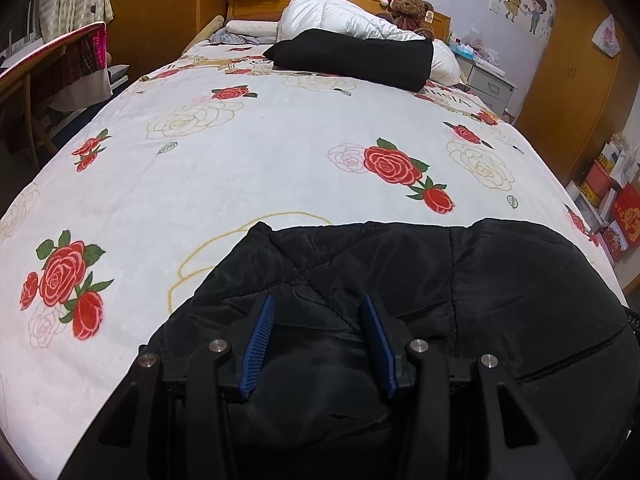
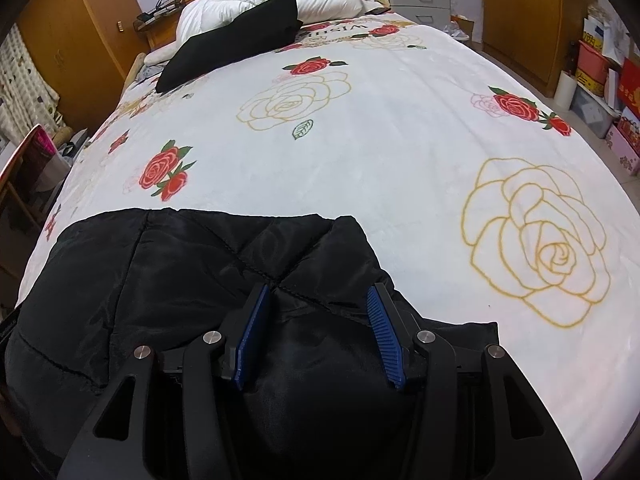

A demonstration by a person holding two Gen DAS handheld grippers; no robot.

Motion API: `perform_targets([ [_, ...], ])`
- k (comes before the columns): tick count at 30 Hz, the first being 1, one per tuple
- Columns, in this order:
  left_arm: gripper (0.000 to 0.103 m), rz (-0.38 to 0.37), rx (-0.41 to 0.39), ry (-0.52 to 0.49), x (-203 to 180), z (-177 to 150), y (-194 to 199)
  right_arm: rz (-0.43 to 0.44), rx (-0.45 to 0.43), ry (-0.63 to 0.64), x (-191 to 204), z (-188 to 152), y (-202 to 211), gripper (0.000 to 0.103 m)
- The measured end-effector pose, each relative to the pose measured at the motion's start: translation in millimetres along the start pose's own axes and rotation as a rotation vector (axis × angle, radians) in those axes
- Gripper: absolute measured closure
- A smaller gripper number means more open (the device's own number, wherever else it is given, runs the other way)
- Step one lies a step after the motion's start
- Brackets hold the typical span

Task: Fold large clothes
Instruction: 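Release the jacket and pull both tools back from the bundle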

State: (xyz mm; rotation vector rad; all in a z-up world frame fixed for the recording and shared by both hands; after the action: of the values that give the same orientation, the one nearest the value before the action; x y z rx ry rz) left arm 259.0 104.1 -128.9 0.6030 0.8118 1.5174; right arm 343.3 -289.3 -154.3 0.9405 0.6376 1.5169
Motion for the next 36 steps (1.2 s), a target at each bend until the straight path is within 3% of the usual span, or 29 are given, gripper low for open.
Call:
perform_targets([
  [5, 0.054, -0.005, 0.005, 0.006, 0, 0, -1, -0.001, 0.007, -0.003, 1, 1, 0, 0.053],
  [10, 0.055, 0.042, 0.025, -0.022, -4, 5, 7, -0.029, 0.002, 0.003, 3, 4, 13, 0.052],
  [18, 0.055, 0.036, -0.047, -0.030, -14, 11, 71, 0.015, -0.110, 0.035, 28, 7, 87, 0.052],
  [28, 0.055, 0.019, -0.136, -0.077, -40, -18, 163, 0.107, -0.210, 0.060, 55, -34, 175, 0.051],
  [36, 0.052, 0.012, -0.141, -0.074, -53, -54, 203, 0.077, -0.251, 0.141, 60, -73, 210, 0.051],
])
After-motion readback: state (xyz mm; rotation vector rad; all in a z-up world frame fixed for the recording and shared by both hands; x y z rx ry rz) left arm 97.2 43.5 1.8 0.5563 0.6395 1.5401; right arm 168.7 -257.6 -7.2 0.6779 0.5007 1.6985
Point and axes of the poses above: each gripper's, at about its wrist camera, not at the fingertips, and y roughly against the way its jaws point, x to its left, z to its top, the point moved 7 cm from there along -y, roughly the way its jaws point, and after that the axes turned 4 degrees about -y, right-handed, at the moved point
